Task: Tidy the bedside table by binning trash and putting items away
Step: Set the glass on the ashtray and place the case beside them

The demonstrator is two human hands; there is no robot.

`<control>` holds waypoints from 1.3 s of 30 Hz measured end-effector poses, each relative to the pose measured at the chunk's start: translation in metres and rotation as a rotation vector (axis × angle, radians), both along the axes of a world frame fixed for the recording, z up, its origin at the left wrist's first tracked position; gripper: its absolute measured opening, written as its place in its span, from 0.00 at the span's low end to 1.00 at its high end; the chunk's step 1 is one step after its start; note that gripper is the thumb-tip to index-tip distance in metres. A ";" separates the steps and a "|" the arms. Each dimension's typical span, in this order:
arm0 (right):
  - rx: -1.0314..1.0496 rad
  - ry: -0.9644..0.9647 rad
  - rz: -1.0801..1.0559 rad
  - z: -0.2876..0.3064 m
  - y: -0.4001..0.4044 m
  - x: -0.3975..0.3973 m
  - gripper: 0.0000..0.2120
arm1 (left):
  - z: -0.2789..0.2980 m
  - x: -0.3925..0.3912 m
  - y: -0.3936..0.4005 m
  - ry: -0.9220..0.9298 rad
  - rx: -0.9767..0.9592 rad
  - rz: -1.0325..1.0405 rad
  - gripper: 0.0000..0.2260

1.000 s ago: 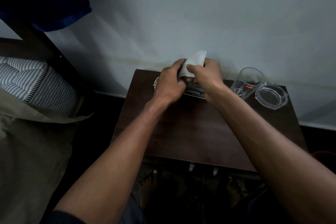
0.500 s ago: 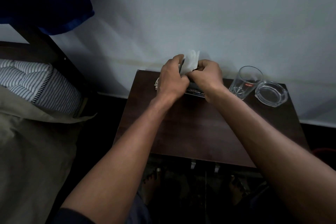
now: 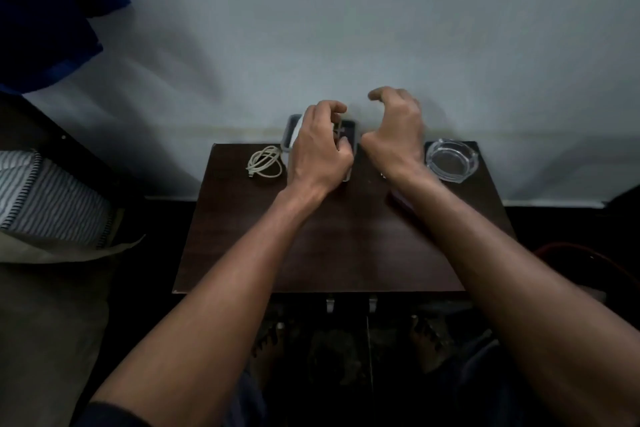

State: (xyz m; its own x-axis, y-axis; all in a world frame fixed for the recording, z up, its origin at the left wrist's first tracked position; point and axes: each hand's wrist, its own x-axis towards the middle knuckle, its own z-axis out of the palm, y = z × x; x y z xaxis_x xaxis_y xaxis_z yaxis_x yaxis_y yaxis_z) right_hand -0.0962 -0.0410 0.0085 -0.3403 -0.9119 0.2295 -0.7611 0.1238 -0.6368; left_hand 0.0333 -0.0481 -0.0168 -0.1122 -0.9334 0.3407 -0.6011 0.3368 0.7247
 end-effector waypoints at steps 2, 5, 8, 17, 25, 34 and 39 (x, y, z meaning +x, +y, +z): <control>0.078 0.070 -0.050 0.000 0.000 -0.024 0.39 | -0.001 -0.011 0.001 -0.006 0.024 -0.046 0.20; 0.283 -0.079 -0.094 -0.013 0.000 -0.055 0.52 | -0.005 -0.030 0.002 -0.051 0.065 -0.109 0.23; 0.352 -0.348 -0.105 -0.029 0.002 -0.068 0.49 | -0.011 -0.049 0.003 -0.172 0.182 -0.149 0.29; 0.167 -0.612 -0.185 -0.063 0.004 -0.064 0.25 | -0.024 -0.078 -0.001 -0.230 0.392 -0.171 0.29; 0.032 -0.550 -0.131 -0.020 0.014 -0.104 0.33 | -0.033 -0.102 0.003 -0.175 0.430 -0.165 0.38; 0.002 -0.619 -0.426 -0.045 0.028 -0.166 0.34 | -0.048 -0.144 0.020 -0.448 0.320 -0.390 0.27; 0.002 -0.564 -0.374 -0.052 0.023 -0.175 0.34 | -0.051 -0.166 0.023 -0.589 0.314 -0.345 0.26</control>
